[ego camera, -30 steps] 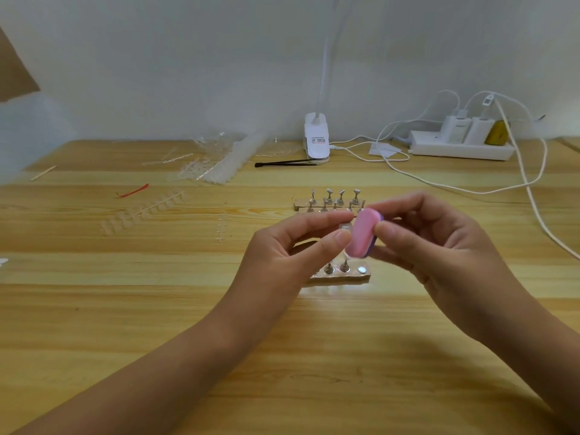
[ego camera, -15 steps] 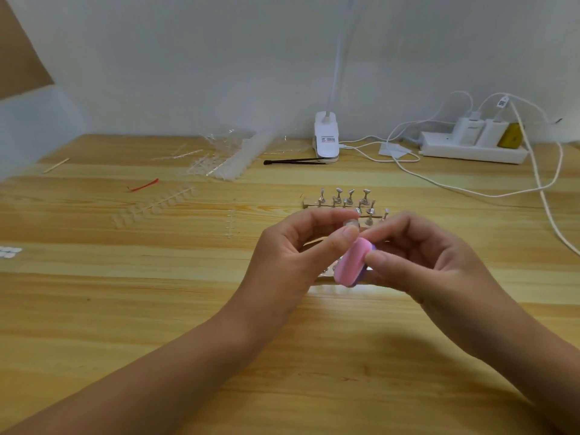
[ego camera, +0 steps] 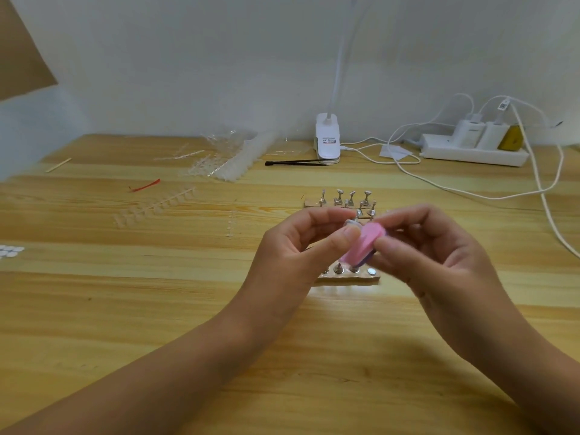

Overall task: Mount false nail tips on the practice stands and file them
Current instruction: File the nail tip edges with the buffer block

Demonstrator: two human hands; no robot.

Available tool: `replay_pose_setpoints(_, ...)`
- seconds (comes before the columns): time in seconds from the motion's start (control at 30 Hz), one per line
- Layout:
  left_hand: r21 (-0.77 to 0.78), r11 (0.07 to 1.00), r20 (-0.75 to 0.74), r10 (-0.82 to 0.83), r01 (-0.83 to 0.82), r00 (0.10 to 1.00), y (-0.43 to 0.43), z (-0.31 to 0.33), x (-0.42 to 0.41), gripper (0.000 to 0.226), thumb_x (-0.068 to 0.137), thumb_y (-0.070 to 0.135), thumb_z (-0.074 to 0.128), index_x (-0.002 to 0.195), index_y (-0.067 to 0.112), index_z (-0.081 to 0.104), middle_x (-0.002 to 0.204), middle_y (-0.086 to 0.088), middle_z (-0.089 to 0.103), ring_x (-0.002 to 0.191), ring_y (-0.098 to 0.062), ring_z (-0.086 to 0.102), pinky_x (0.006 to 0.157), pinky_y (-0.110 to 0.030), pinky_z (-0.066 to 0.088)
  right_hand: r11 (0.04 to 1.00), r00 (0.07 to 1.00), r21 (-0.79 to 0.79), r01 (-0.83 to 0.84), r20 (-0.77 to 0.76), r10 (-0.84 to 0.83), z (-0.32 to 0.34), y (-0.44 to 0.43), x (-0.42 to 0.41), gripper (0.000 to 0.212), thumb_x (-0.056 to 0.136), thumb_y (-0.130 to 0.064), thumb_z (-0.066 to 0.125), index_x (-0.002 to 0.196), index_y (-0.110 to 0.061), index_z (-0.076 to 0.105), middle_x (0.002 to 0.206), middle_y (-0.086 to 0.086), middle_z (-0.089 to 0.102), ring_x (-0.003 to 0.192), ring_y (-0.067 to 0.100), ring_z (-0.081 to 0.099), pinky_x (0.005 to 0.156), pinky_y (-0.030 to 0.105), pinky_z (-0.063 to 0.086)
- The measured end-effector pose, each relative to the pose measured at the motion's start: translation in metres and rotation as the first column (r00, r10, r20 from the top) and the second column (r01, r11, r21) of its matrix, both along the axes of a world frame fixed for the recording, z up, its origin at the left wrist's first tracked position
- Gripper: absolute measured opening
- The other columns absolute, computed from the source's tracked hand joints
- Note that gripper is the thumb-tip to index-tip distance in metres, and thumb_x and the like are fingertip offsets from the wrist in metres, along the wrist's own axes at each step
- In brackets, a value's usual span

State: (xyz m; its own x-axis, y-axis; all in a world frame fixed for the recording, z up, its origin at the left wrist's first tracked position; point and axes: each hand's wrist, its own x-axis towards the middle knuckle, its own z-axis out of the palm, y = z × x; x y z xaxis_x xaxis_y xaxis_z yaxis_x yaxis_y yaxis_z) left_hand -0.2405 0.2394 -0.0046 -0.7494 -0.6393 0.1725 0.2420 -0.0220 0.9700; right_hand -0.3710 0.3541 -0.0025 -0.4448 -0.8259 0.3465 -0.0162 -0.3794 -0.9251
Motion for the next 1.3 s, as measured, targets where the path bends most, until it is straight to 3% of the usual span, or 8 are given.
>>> replay_pose_setpoints(0.13,-0.001,1.000,0.021,0.005,-0.005,1.000,0.000,0.000,-0.001,0.018,0.078,0.031,0.072,0.095,0.030,0.075,0.101,0.000,0.076,0.084,-0.002,0.067,0.065,-0.010,0.047,1.000,1.000,-0.013,0.028,-0.007,-0.028,0.001,0.001,-0.003,0.036,0.068,-0.042,0.083,0.094,-0.022,0.069,0.092,0.007,0.073,0.089,0.024,0.072,0.082,0.030,0.057)
replay_pose_setpoints(0.3,0.075,0.997,0.001,-0.032,0.032,0.999,-0.002,-0.003,-0.001,0.025,0.070,0.035,0.080,0.095,0.032,0.076,0.104,-0.002,0.075,0.096,-0.011,0.068,0.088,-0.022,0.054,0.992,0.994,-0.067,0.107,0.024,-0.106,0.000,0.002,-0.004,0.034,0.068,-0.041,0.082,0.095,-0.023,0.069,0.091,0.000,0.073,0.090,0.020,0.071,0.082,0.027,0.056)
replay_pose_setpoints(0.4,0.113,0.992,-0.026,-0.057,0.060,0.998,-0.003,-0.004,-0.002,0.031,0.066,0.035,0.079,0.096,0.029,0.075,0.106,-0.005,0.074,0.100,-0.017,0.069,0.095,-0.029,0.054,0.999,0.999,-0.036,0.040,0.007,-0.040,0.000,0.002,-0.002,0.032,0.069,-0.039,0.081,0.094,-0.022,0.069,0.091,0.001,0.073,0.090,0.021,0.071,0.082,0.027,0.056)
replay_pose_setpoints(0.57,0.109,0.990,-0.037,-0.088,0.092,0.995,-0.003,-0.002,-0.002,0.022,0.071,0.028,0.080,0.092,0.036,0.076,0.093,0.012,0.072,0.088,-0.001,0.065,0.082,-0.017,0.051,0.982,0.989,-0.122,0.144,0.042,-0.140,0.004,0.004,-0.006,0.020,0.074,-0.029,0.072,0.093,-0.025,0.069,0.087,-0.006,0.071,0.090,0.018,0.070,0.083,0.026,0.055)
replay_pose_setpoints(0.87,0.124,0.987,-0.039,-0.102,0.106,0.994,-0.003,-0.003,-0.004,0.024,0.080,0.027,0.071,0.103,0.032,0.077,0.102,0.009,0.073,0.097,-0.001,0.064,0.094,-0.024,0.045,0.971,0.975,-0.113,0.208,-0.059,-0.216,0.007,0.006,-0.007,0.028,0.076,-0.030,0.073,0.103,-0.021,0.070,0.094,0.000,0.073,0.093,0.021,0.069,0.087,0.031,0.055)
replay_pose_setpoints(1.07,0.181,0.968,-0.050,-0.165,0.172,0.985,-0.005,-0.004,-0.005,0.032,0.072,0.031,0.076,0.104,0.030,0.077,0.098,0.007,0.073,0.093,-0.005,0.064,0.087,-0.020,0.050,0.982,0.980,-0.102,0.157,-0.105,-0.168,-0.001,0.004,-0.003,0.022,0.082,-0.023,0.073,0.104,-0.021,0.071,0.098,0.003,0.072,0.094,0.022,0.068,0.086,0.031,0.054)
replay_pose_setpoints(1.2,0.180,0.964,-0.046,-0.192,0.197,0.980,-0.006,-0.005,-0.005,0.030,0.074,0.030,0.073,0.103,0.024,0.077,0.091,0.006,0.071,0.094,-0.013,0.063,0.092,-0.023,0.052,0.994,0.988,-0.072,0.083,-0.128,-0.092,-0.002,0.003,0.001,0.019,0.080,-0.022,0.072,0.099,-0.024,0.072,0.096,0.003,0.074,0.089,0.019,0.070,0.080,0.027,0.056)
replay_pose_setpoints(1.3,0.223,0.954,-0.059,-0.193,0.201,0.980,-0.007,-0.004,-0.005,0.025,0.075,0.027,0.077,0.099,0.021,0.078,0.097,0.001,0.072,0.088,-0.009,0.063,0.084,-0.018,0.052,0.987,0.987,-0.102,0.121,-0.094,-0.130,-0.002,0.002,0.001,0.021,0.081,-0.024,0.076,0.100,-0.023,0.072,0.096,0.004,0.073,0.091,0.023,0.069,0.084,0.030,0.056)
